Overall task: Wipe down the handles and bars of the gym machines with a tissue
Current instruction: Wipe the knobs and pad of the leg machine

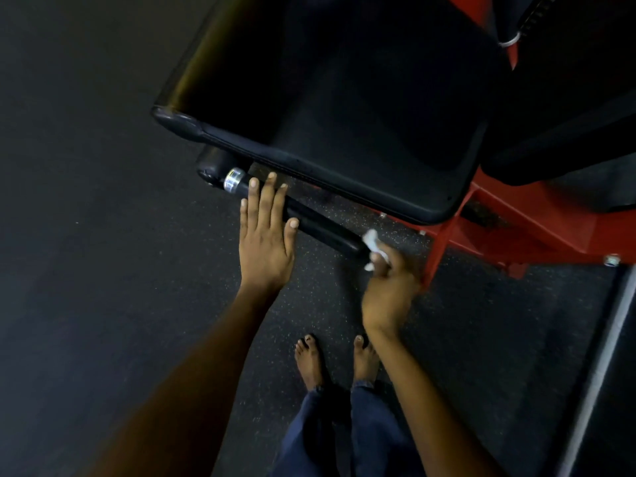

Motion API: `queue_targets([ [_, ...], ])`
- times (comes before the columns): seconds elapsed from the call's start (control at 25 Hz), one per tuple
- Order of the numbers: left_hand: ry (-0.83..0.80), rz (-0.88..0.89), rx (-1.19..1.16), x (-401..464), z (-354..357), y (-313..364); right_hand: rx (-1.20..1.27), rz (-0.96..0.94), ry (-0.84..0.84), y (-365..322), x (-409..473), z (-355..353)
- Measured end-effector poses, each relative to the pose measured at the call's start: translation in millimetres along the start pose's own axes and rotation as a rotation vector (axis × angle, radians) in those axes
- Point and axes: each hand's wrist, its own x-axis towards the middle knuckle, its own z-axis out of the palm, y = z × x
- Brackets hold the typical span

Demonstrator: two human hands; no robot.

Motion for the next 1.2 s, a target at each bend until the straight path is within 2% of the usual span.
queue_targets([
  [0.08,0.065,-0.054,0.026,-2,-6,-12,-0.011,-0.419,-0.193,-45,-13,15],
  [0.16,0.087,-0.136,0.063,-1,-13,-24,-0.113,-0.749,-0.322,-75,-1,41],
  [0.28,0.009,-0.105,0.112,-2,-18,-32,-0.276,-1.000,-0.499,-71,25,53],
  [0.36,-0.016,-0.111,0.114,-2,-19,-30,-0.332,-0.976,-0.460,-35,33,22],
  [0.48,0.008,-0.179,0.088,-5,-13,-16,-0.467,-0.776,-0.337,4,30,-25],
  [0.56,0.040,-0.236,0.072,-3,-7,-5,-0.380,-0.707,-0.378,-15,27,-7],
  [0.6,0.052,-0.244,0.068,-1,-6,-1,-0.304,-0.723,-0.451,-35,26,12],
  [0.72,0.047,-0.116,0.092,6,-2,1,-0.296,-0.866,-0.558,-70,33,55],
  [0.76,0.043,-0.081,0.087,8,0,0,-0.375,-0.834,-0.534,-68,43,57],
  [0.84,0.049,-0.076,0.058,9,3,-1,-0.648,-0.653,-0.406,-51,63,42],
  [0.88,0.053,-0.085,0.037,9,5,0,-0.699,-0.579,-0.331,-45,68,28],
  [0.92,0.055,-0.090,0.020,9,7,0,-0.650,-0.582,-0.277,-44,72,24],
  [1.0,0.062,-0.081,0.013,8,9,-1,-0.441,-0.713,-0.274,-66,75,41],
  [1.08,0.069,-0.068,0.022,9,10,-3,-0.316,-0.797,-0.395,-101,79,76],
  [1.12,0.075,-0.065,0.025,9,10,-3,-0.323,-0.902,-0.421,-112,84,91],
  [1.2,0.082,-0.061,0.029,8,11,-3,-0.494,-1.175,-0.470,-116,91,106],
])
